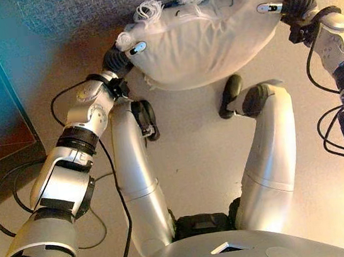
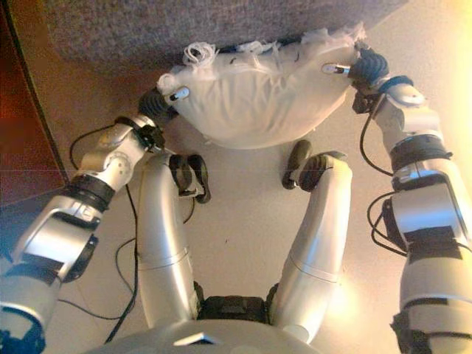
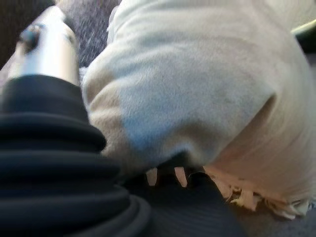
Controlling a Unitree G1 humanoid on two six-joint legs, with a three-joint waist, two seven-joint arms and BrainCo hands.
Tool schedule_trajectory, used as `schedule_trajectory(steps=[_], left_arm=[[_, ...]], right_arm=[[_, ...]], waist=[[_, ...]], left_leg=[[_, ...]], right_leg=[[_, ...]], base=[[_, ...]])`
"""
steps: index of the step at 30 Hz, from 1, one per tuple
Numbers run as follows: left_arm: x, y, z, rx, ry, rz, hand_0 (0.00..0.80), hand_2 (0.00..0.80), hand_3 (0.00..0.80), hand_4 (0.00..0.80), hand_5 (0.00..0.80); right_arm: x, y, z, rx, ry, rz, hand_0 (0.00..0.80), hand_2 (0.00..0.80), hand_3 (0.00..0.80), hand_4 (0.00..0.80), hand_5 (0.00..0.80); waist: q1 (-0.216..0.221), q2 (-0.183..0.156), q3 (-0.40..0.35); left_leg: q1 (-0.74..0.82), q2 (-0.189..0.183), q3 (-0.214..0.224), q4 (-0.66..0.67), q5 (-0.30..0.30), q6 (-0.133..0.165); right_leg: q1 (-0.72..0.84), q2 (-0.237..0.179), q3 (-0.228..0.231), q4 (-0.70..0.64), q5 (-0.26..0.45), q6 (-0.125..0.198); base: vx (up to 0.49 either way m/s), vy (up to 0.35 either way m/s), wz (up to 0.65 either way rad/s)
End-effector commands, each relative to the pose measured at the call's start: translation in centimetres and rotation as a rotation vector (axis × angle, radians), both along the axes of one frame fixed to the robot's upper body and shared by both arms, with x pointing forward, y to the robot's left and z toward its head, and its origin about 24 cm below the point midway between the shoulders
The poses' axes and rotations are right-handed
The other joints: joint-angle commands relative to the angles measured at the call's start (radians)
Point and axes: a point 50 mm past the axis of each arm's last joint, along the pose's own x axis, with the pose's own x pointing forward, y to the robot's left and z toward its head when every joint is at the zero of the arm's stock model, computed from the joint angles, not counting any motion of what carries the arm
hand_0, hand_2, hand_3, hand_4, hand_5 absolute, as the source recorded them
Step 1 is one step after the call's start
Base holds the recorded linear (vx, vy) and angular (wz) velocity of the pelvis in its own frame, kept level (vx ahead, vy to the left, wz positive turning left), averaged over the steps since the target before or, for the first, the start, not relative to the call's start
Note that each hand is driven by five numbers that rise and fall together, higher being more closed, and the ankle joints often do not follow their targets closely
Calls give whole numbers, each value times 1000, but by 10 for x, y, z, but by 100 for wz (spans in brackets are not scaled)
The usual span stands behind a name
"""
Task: Pick up the cushion and take it to the sofa
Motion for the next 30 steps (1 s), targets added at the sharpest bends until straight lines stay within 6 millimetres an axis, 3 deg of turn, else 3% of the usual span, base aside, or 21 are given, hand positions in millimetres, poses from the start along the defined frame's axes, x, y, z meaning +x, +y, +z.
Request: schedule_trajectory(steps=[1, 6, 14, 22, 30], left_arm=[[1, -39, 18, -33, -56, -215, 800, 800, 800, 800, 800], [0, -41, 15, 5, -50, -208, 800, 800, 800, 800, 800], [-1, -25, 3, 27, -35, -113, 800, 800, 800, 800, 800], [-16, -10, -18, -9, -89, 15, 800, 800, 800, 800, 800], [-38, -3, -31, -112, -177, 192, 800, 800, 800, 800, 800]], right_arm=[[7, 36, 4, -62, 3, 189, 800, 800, 800, 800, 800], [6, 33, -2, -91, 20, 168, 800, 800, 800, 800, 800], [2, 26, -15, -2, 9, 93, 800, 800, 800, 800, 800], [-12, 37, -36, 103, -131, 90, 800, 800, 800, 800, 800], [-43, 52, -64, 247, -301, 68, 800, 800, 800, 800, 800]], waist=[[18, -3, -7], [17, -8, -7], [15, -18, -7], [1, -35, -8], [-1, -48, -77]], left_leg=[[24, 33, 15, -20, -20, 32], [28, 48, 13, 2, -26, 34], [65, 66, 10, -29, 0, 24], [279, 83, 21, -299, 126, -30], [583, 42, 55, -749, 261, -45]], right_leg=[[67, -32, 91, 57, -95, -4], [70, -38, 93, 68, -89, -4], [106, -39, 82, 26, -54, 3], [333, 4, 30, -236, 52, 33], [615, 39, -27, -589, 143, 80]], base=[[0, 0, 0], [0, 0, 0], [13, -5, -3], [41, -20, -14], [54, -25, -10]])
